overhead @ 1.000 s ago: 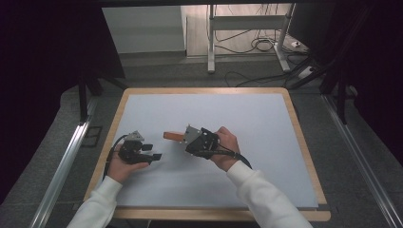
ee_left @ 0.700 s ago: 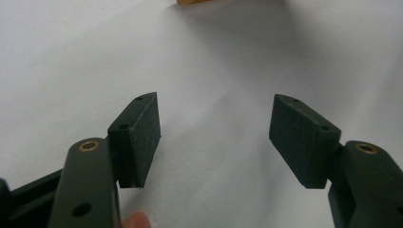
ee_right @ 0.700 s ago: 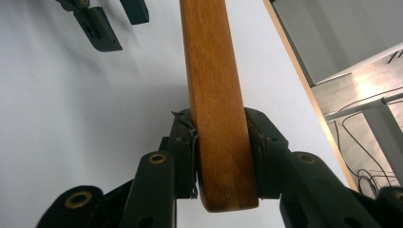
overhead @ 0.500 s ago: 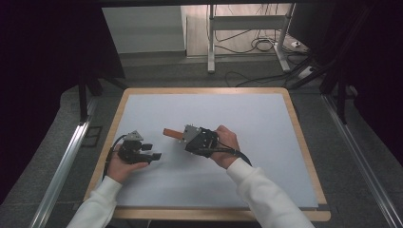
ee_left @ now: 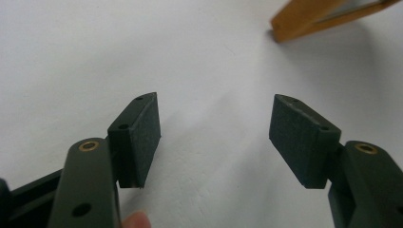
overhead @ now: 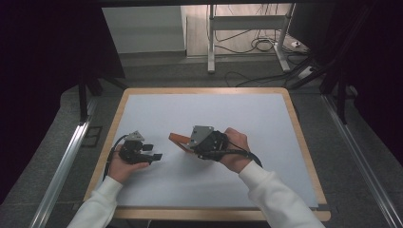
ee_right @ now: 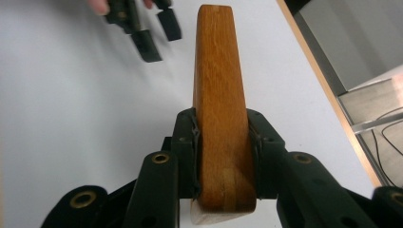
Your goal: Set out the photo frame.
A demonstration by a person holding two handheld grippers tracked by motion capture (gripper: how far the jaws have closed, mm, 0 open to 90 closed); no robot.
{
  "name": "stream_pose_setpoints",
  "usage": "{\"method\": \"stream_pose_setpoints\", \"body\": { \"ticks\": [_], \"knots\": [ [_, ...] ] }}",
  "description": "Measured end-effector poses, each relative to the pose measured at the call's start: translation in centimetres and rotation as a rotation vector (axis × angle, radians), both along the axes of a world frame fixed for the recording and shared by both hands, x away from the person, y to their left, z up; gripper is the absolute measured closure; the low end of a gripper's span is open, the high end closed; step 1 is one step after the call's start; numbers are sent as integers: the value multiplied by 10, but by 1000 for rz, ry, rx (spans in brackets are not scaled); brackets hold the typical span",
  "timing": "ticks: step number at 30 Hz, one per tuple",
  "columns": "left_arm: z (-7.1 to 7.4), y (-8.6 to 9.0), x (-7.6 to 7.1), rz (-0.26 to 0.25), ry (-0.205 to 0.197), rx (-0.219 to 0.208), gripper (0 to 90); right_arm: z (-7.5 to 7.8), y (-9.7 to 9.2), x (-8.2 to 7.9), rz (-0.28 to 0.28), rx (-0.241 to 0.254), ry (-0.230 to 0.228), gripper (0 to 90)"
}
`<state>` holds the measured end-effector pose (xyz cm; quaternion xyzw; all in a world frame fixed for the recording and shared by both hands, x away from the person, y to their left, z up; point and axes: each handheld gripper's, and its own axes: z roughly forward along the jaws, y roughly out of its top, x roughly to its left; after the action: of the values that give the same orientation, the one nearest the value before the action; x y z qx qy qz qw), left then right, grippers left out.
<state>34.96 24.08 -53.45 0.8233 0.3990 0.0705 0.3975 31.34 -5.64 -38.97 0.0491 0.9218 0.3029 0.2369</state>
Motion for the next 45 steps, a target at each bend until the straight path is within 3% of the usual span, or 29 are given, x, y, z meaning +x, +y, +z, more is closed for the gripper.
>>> {"method": "stream_pose_setpoints", "body": {
  "ticks": [4,8,15,19,24,36,45],
  "knots": [
    [0,-1,0,-2,2,0,343,-1,-6,-6,10,3,-2,689],
    [0,-1,0,-1,3,-1,343,-3,-15,-1,-17,26,-5,685],
    [-1,-2,0,5,4,-7,342,-4,-29,18,-86,41,10,662],
    [-1,-2,0,4,5,-6,340,-6,-29,27,-124,35,-3,615],
    [-1,-2,0,2,5,-6,339,-7,-32,40,-171,51,14,573],
    [-1,-3,0,-4,0,-3,337,-15,-36,68,-252,68,30,463],
    [-1,-4,0,-8,0,1,333,-20,-39,78,-296,94,46,414]
  ]
}}
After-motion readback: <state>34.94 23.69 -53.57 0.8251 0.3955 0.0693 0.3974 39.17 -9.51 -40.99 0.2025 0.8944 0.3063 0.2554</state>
